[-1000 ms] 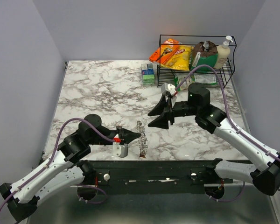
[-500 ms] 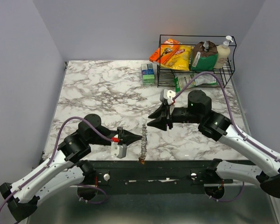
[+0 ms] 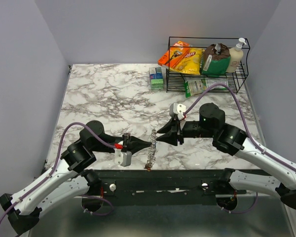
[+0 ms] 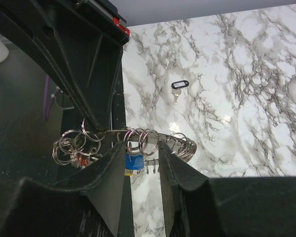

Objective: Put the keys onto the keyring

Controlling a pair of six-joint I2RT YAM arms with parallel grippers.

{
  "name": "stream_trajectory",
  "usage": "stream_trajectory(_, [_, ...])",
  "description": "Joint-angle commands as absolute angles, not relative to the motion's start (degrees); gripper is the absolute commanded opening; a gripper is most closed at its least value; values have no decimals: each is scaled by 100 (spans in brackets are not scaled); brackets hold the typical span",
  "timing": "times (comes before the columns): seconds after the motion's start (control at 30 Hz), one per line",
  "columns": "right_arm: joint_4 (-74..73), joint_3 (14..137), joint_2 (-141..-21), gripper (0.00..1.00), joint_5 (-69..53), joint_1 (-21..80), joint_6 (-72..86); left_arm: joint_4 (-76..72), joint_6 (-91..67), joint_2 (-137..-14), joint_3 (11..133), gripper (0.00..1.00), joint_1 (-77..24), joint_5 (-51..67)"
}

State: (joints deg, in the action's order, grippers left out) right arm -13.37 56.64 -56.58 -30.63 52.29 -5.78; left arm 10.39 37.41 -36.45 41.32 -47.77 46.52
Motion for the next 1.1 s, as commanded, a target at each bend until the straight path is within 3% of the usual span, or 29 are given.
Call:
stream_trajectory(0.0, [-1441, 5563, -5493, 41, -2848, 5388, -492, 519, 3577, -3568, 4052, 0, -4799, 4913])
stream_trajectory(0.87, [-1292, 5484, -5555, 40, -2531, 5616, -422, 299, 3349, -3595, 4034, 0, -4799, 4992])
stream_trajectory(1.07, [-1266, 5484, -5572, 33, -2444, 5669, -369, 299, 3349, -3604, 4052, 0, -4799, 5019])
